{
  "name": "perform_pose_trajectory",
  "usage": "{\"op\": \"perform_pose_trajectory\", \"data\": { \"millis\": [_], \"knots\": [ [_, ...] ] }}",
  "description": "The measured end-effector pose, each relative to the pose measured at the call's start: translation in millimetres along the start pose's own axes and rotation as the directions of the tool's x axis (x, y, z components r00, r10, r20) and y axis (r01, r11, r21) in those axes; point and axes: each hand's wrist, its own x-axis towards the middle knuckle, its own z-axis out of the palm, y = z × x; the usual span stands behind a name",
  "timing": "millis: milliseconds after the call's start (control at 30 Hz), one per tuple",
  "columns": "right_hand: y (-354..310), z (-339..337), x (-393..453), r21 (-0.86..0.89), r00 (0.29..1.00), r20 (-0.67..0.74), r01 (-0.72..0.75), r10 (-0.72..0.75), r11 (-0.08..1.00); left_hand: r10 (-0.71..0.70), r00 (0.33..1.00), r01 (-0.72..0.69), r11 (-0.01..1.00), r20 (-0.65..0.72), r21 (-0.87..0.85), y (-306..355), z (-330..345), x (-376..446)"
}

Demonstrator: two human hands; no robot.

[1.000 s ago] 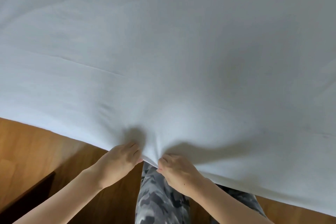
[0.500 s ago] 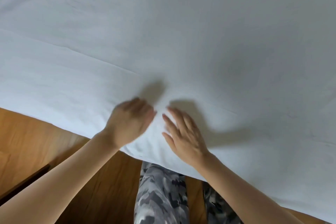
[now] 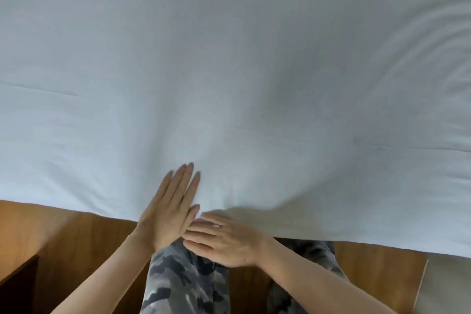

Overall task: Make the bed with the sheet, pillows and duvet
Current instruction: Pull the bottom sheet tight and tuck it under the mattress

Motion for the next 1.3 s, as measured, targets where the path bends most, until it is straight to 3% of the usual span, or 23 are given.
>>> {"op": "perform_pose_trajectory", "data": {
  "millis": [100, 200, 300, 433, 533, 633, 700, 767, 833, 867, 1033, 1200, 1300],
  "knots": [
    [12, -2, -88, 0.150, 0.940, -0.161, -0.277, 0.300, 0.949, 0.152, 0.983, -0.156, 0.987, -0.102, -0.029, 53, 3, 20],
    [53, -12, -186, 0.123, 0.789, -0.237, -0.554, 0.566, 0.824, 0.266, 0.931, -0.286, 0.957, -0.250, -0.049, 120, -2, 68],
    [98, -22, -275, 0.131, 0.570, -0.253, -0.780, 0.781, 0.612, 0.360, 0.884, -0.373, 0.928, -0.299, 0.015, 191, -13, 134],
    [144, -25, -371, 0.205, 0.259, -0.269, -0.926, 0.928, 0.318, 0.424, 0.850, -0.438, 0.898, -0.313, 0.026, 285, -15, 213],
    [157, -4, -422, 0.322, 0.011, -0.212, -0.943, 0.977, 0.081, 0.450, 0.878, -0.453, 0.891, -0.164, 0.016, 337, 4, 247],
    [130, 36, -450, 0.401, -0.171, -0.093, -0.908, 0.981, -0.121, 0.580, 0.806, -0.592, 0.786, 0.121, 0.176, 363, 31, 248],
    [105, 55, -461, 0.413, -0.194, -0.045, -0.897, 0.980, -0.159, 0.609, 0.764, -0.643, 0.746, 0.212, 0.174, 370, 39, 241],
    [89, 60, -469, 0.399, -0.136, -0.007, -0.909, 0.991, -0.122, 0.680, 0.693, -0.716, 0.687, 0.240, 0.125, 377, 41, 240],
    [82, 60, -479, 0.388, -0.078, 0.008, -0.919, 0.997, -0.075, 0.749, 0.635, -0.771, 0.632, 0.190, 0.081, 383, 38, 243],
    [81, 59, -483, 0.390, -0.063, 0.005, -0.919, 0.998, -0.060, 0.756, 0.640, -0.766, 0.640, 0.136, 0.051, 385, 33, 246],
    [106, 38, -493, 0.491, -0.166, -0.092, -0.865, 0.982, -0.100, 0.565, 0.805, -0.592, 0.782, -0.181, -0.195, 396, -11, 295],
    [155, 9, -480, 0.521, -0.222, -0.154, -0.846, 0.963, -0.112, 0.335, 0.905, -0.373, 0.921, -0.263, -0.112, 347, -50, 393],
    [189, -9, -471, 0.521, -0.180, -0.220, -0.853, 0.959, -0.041, 0.129, 0.943, -0.154, 0.986, -0.306, -0.061, 312, -72, 435]
  ]
}}
